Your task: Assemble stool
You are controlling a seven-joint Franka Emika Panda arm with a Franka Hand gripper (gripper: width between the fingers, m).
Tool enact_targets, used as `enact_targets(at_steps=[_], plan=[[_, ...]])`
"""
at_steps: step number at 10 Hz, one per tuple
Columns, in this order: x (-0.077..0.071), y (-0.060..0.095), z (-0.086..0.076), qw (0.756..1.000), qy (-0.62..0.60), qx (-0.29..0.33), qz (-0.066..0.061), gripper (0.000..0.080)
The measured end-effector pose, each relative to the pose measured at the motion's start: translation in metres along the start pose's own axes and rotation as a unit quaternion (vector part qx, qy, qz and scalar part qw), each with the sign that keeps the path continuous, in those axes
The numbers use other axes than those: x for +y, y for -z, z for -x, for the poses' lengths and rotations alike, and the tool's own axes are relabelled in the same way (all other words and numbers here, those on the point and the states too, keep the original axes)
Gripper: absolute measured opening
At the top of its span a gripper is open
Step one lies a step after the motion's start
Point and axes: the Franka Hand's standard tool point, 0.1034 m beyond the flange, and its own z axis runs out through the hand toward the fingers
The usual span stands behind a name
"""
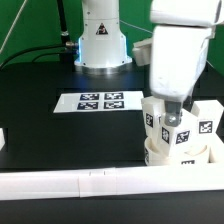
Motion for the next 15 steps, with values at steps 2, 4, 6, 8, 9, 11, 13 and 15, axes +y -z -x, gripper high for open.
enact_targets(at_steps=[2,4,6,8,9,11,13,15], plan=[[-0.002,0.003,-0.005,0.983,-0.179,-0.001,-0.044,0.0649],[-0.001,0.001,-0.005,0.970,-0.242,-0.002,-0.041,0.0649],[0.000,-0.001,-0.003,0.956,-0.290,-0.004,-0.042,0.0649],[0.007,-0.011,0.013,0.947,-0.317,-0.010,-0.051,0.0649],[0.009,-0.014,0.016,0.946,-0.319,-0.011,-0.051,0.0649],[0.010,-0.015,0.019,0.946,-0.320,-0.011,-0.051,0.0639],[0.010,-0.015,0.019,0.944,-0.326,-0.012,-0.051,0.0455],[0.010,-0.015,0.019,0.942,-0.333,-0.012,-0.051,0.0334]])
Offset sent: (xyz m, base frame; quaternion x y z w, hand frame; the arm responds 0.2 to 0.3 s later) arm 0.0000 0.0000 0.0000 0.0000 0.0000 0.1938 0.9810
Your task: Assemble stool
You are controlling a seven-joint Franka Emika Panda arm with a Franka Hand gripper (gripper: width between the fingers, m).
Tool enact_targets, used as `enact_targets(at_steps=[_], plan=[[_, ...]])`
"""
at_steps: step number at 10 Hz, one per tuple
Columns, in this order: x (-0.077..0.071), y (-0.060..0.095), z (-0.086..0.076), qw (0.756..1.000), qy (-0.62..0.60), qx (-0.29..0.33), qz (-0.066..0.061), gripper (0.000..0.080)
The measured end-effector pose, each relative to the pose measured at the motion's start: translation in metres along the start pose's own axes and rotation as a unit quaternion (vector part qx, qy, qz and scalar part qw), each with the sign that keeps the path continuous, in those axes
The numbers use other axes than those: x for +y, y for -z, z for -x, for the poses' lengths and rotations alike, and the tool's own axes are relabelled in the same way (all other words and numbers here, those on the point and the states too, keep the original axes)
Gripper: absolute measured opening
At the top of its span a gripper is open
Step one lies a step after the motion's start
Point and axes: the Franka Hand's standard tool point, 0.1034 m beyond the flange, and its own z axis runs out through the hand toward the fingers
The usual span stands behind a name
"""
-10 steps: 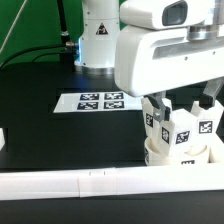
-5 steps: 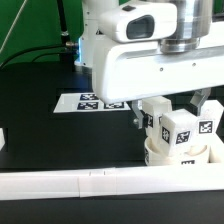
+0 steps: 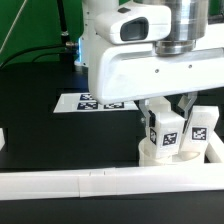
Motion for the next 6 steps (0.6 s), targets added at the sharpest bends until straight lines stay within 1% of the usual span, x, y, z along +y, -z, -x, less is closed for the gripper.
enact_targets(at_steps=[1,3,5,6], plan=[[0.000,0.000,0.000,1.000,-0.007,0.000,0.000,0.0336],[0.001,0.000,-0.001,0.997,-0.081,0.002,0.000,0.0336],[0.001,-0.001,-0.008,0.985,-0.173,0.014,-0.001,0.0336],[-0.002,-0.001,-0.011,0.973,-0.230,0.018,-0.005,0.0336]])
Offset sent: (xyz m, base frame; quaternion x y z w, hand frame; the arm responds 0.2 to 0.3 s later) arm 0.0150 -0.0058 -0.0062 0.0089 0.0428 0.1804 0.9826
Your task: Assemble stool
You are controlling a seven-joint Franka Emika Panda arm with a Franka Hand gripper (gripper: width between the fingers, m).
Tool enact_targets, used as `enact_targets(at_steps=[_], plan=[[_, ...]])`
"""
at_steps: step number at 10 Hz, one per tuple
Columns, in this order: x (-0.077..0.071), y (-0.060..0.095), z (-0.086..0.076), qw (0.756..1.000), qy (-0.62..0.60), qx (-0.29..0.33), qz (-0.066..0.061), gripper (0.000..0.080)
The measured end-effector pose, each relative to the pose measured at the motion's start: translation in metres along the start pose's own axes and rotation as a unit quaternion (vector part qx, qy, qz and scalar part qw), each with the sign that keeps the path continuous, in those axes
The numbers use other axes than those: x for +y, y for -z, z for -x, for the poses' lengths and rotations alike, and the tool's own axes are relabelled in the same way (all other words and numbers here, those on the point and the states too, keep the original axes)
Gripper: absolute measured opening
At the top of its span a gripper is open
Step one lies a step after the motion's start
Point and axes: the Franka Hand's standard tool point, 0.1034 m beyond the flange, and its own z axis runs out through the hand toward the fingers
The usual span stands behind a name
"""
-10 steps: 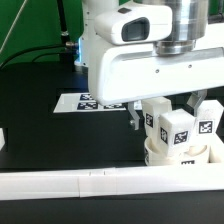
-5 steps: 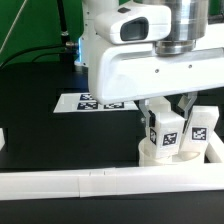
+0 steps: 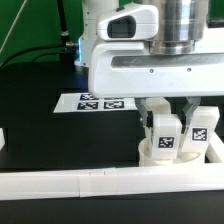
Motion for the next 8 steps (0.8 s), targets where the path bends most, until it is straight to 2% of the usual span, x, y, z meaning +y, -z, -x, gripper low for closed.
enact_targets(at_steps=[2,5,8], plan=[[-0.0149,-0.0010,-0.0033,0.995,-0.104,0.008,-0.006,0.0337],[-0.0149,-0.0015,-0.0021,0.974,-0.223,0.014,-0.033,0.0337],[-0.0131,-0.0019,-0.0011,0.945,-0.325,0.008,-0.032,0.0337]])
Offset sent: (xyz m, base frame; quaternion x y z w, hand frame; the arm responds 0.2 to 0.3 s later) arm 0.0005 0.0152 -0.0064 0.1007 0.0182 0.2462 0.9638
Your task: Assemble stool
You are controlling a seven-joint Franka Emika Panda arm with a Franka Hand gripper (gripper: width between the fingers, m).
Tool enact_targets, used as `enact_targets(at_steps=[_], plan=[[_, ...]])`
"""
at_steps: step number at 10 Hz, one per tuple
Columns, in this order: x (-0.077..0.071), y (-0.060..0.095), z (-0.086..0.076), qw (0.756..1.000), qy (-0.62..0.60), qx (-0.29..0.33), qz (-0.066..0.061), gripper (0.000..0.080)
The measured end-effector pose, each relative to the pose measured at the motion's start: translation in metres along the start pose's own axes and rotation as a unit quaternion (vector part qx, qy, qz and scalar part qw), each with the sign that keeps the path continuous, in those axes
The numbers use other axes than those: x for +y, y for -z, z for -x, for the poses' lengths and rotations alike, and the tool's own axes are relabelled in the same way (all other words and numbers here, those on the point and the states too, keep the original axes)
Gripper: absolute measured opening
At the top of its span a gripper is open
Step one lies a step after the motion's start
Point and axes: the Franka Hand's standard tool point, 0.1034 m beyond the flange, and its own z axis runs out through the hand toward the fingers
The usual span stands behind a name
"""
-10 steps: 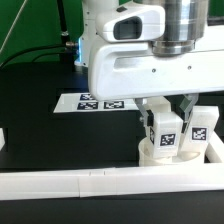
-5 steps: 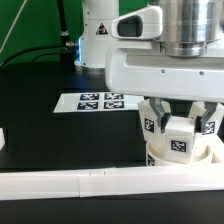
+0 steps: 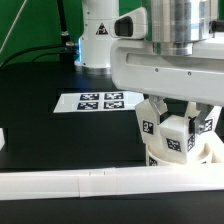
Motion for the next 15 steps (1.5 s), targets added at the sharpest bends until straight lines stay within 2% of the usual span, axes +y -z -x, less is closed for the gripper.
enact_targets(at_steps=[2,4,5,6,7,8,10,11,12,14,15], plan=[[0.001,0.000,0.004,0.989,-0.149,-0.013,-0.001,0.0337],[-0.002,-0.001,0.009,0.956,-0.291,-0.026,0.006,0.0337],[-0.001,-0.002,0.009,0.940,-0.339,-0.034,0.003,0.0337],[-0.003,-0.002,0.012,0.904,-0.425,-0.038,-0.004,0.0337],[-0.003,-0.002,0.017,0.881,-0.472,-0.033,-0.016,0.0337],[-0.006,-0.002,0.026,0.865,-0.501,-0.032,-0.012,0.0337],[-0.007,-0.003,0.028,0.845,-0.533,-0.038,-0.012,0.0337],[-0.008,-0.003,0.028,0.843,-0.537,-0.040,-0.013,0.0337],[-0.009,-0.003,0.029,0.823,-0.565,-0.045,-0.018,0.0337],[-0.013,-0.002,0.034,0.793,-0.605,-0.053,-0.056,0.0337],[-0.016,-0.002,0.036,0.782,-0.616,-0.050,-0.080,0.0337]])
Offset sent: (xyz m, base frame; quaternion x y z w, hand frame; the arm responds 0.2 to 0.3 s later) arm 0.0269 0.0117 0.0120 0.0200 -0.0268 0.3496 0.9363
